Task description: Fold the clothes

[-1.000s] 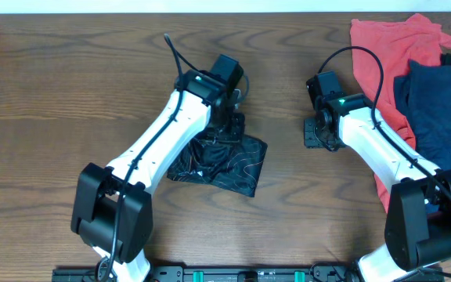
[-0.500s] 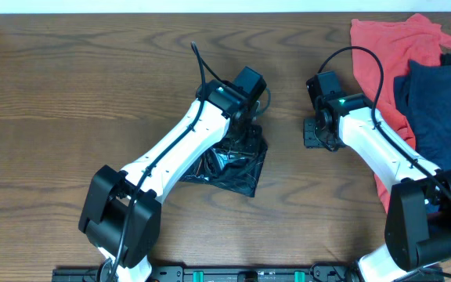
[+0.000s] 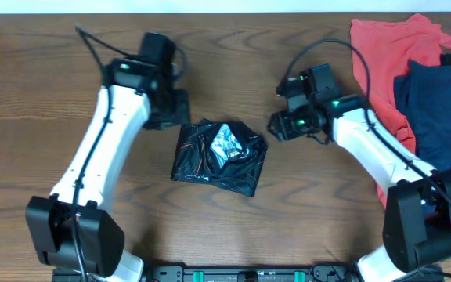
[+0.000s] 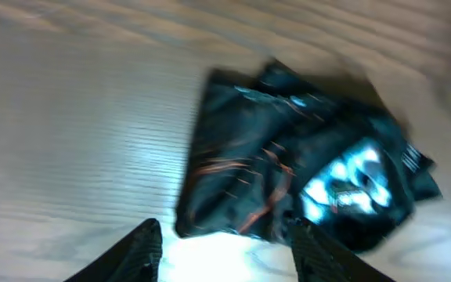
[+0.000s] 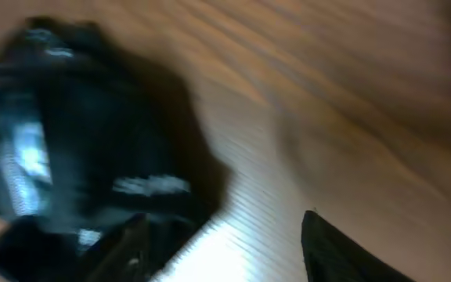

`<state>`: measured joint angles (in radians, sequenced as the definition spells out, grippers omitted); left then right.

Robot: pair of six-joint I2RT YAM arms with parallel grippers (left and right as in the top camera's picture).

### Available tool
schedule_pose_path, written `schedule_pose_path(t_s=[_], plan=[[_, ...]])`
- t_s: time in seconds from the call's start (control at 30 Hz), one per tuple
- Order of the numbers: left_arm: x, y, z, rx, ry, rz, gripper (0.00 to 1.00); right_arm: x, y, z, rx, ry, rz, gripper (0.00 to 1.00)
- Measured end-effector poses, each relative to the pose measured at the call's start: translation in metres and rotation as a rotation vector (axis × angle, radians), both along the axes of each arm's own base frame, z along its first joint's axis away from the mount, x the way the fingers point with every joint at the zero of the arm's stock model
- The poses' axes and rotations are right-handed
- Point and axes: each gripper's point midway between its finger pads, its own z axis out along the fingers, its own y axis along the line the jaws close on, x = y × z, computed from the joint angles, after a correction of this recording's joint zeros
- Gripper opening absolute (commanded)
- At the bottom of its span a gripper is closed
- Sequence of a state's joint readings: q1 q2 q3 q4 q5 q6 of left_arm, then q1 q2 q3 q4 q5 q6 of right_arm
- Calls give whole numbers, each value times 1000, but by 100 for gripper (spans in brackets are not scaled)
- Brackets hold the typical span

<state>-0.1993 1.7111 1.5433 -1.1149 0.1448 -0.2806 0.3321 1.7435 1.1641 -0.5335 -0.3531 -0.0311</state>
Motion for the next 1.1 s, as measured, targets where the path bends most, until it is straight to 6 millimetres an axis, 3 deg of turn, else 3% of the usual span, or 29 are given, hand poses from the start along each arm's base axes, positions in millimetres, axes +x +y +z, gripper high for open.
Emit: schedule_pose_path(t_s=[0.13, 0.37, 0.5, 0.7, 0.8, 0.87, 0.97, 1.1], plan=[[0, 15, -17, -6, 50, 46, 58, -9, 41, 7, 19, -72, 128, 72], [-16, 12, -65, -8, 182, 40, 61, -27, 74, 7, -8, -114, 232, 68], [-24, 9, -89, -9, 211, 33, 62, -27, 74, 1, -26, -110, 238, 57], [-35, 2, -119, -51, 217, 22, 64, -28, 70, -10, -55, -86, 233, 50], [-42, -1, -133, -72, 221, 20, 65, -29, 69, -17, -68, -72, 237, 18], [-47, -1, -140, -78, 228, 19, 65, -32, 66, -24, -82, -48, 237, 5], [-57, 0, -147, -79, 254, 20, 65, -35, 61, -33, -109, -15, 217, 1], [-69, 0, -151, -82, 292, 22, 65, -36, 38, -42, -202, 36, 117, 1]])
